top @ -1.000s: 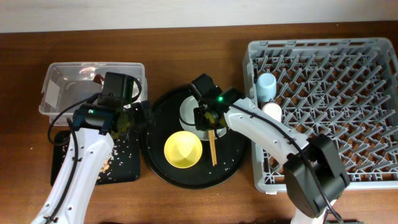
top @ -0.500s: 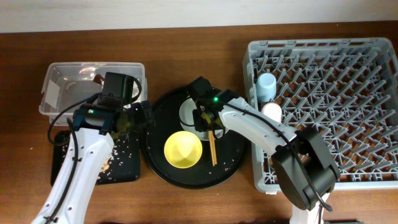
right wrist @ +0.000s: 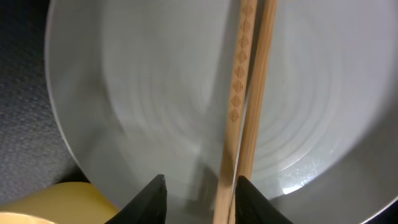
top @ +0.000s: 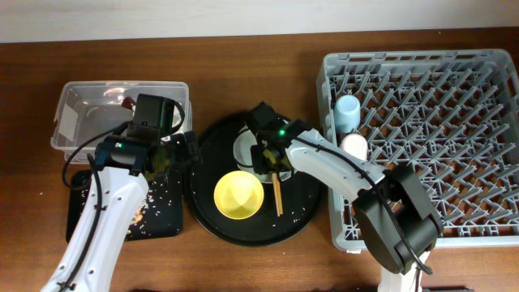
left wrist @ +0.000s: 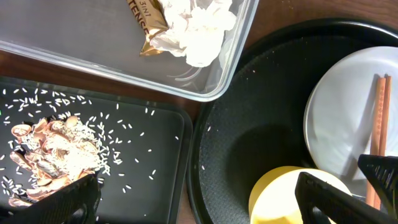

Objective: Sort waste into correct bins and load items into the dishwasher rack
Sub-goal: 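Grasp one chopstick with the right gripper and lift it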

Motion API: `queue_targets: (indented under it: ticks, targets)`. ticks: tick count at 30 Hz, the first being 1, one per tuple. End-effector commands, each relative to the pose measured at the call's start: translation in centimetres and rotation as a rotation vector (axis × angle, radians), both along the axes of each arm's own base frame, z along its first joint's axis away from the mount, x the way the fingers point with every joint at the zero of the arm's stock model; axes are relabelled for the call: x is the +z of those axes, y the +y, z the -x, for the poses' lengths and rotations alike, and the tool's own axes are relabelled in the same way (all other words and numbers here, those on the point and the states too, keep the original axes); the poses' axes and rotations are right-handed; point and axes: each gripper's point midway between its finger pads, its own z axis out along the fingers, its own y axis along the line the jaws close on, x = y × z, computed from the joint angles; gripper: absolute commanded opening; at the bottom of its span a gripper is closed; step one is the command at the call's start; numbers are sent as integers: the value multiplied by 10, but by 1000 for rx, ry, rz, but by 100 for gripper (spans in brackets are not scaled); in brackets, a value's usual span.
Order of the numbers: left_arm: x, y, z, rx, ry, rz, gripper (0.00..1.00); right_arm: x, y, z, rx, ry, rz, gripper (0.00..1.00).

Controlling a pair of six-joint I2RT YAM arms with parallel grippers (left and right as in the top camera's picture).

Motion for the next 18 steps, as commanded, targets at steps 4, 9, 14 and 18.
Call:
queue_targets:
  ticks: [4,9,14,18]
  targets:
    - [11,3,-2,3,-34,-7,99,-9,1,3,-6,14,0,36]
    - [11,3,-2,3,-34,-7,99,-16,0,5,-6,13,-2,36]
    - [11,3,-2,3,-34,-7,99,-18,1,6,-8,16,-10,40]
    - [11,3,-2,3,-34,-7,99,-18,1,6,-8,16,-10,31]
